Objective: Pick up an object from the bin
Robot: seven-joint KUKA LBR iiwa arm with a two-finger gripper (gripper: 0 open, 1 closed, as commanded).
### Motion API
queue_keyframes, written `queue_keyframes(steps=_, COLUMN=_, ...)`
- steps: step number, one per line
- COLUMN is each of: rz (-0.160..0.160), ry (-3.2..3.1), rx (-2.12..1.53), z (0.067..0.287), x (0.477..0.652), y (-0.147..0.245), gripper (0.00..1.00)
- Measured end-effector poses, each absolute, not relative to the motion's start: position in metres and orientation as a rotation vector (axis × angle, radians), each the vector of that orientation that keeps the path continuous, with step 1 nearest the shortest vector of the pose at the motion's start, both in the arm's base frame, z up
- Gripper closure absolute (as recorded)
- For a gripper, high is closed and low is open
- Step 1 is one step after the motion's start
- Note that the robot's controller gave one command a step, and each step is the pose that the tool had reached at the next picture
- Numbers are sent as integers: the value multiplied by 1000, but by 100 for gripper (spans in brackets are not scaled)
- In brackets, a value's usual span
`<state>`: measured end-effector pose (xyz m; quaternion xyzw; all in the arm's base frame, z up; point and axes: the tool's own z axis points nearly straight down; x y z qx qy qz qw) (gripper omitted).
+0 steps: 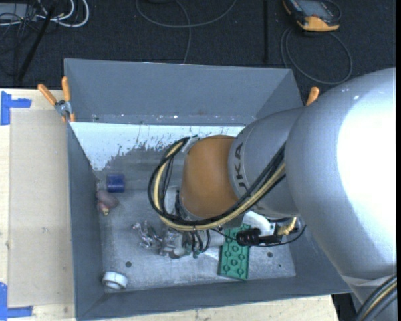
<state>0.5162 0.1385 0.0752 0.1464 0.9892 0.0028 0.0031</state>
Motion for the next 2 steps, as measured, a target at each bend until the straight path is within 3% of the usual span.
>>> queue_keyframes(steps=1, rz=1, ry=3108, rx=459, z=90, x=517, y=138, gripper=100)
queue_keyframes(steps=2, rz=4, ry=3103, rx=456, z=162, x=518, y=137, gripper=100)
